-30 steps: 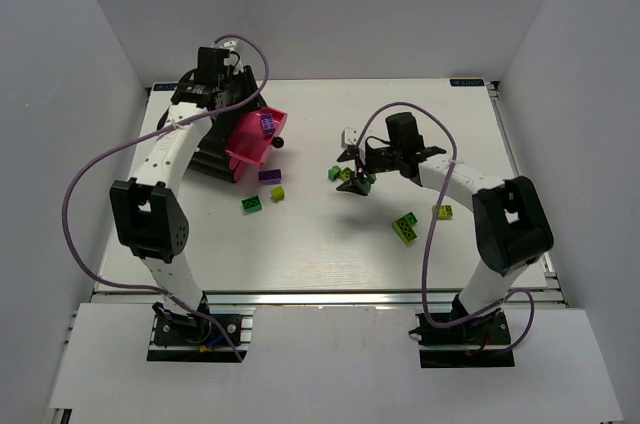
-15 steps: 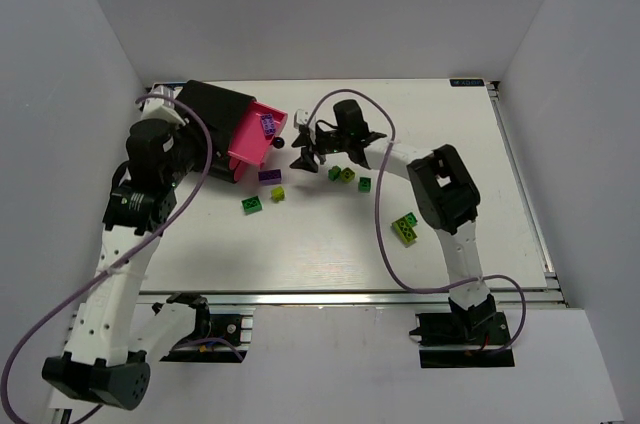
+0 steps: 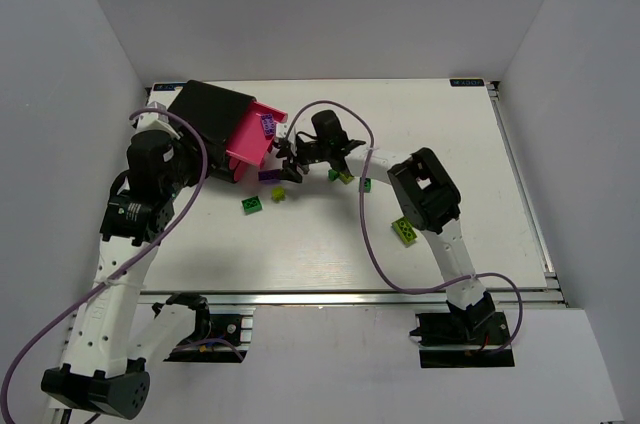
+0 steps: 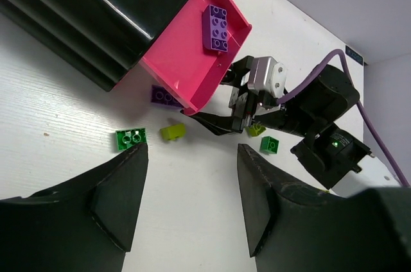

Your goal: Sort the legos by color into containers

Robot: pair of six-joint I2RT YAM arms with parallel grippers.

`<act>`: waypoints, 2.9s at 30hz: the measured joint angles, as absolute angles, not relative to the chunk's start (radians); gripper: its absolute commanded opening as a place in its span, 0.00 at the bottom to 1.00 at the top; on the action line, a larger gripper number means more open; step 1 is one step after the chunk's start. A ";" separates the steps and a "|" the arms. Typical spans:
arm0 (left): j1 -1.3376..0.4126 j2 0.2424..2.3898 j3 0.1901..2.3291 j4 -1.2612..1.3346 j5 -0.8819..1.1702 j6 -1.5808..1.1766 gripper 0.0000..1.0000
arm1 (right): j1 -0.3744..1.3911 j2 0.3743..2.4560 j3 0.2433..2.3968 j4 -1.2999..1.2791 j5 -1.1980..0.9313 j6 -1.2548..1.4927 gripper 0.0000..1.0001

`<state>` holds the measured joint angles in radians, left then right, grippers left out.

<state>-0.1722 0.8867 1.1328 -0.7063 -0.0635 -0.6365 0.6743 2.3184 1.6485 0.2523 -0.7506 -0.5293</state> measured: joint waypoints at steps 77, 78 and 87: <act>-0.172 0.896 1.132 -0.704 -0.123 -0.618 0.70 | 0.686 2.165 1.420 0.260 -0.688 -0.657 0.34; -0.172 0.896 1.132 -0.702 -0.123 -0.618 0.70 | 0.676 2.140 1.402 0.263 -0.691 -0.656 0.34; -0.172 0.903 1.103 -0.669 -0.103 -0.621 0.70 | 0.614 1.989 1.322 0.262 -0.713 -0.645 0.32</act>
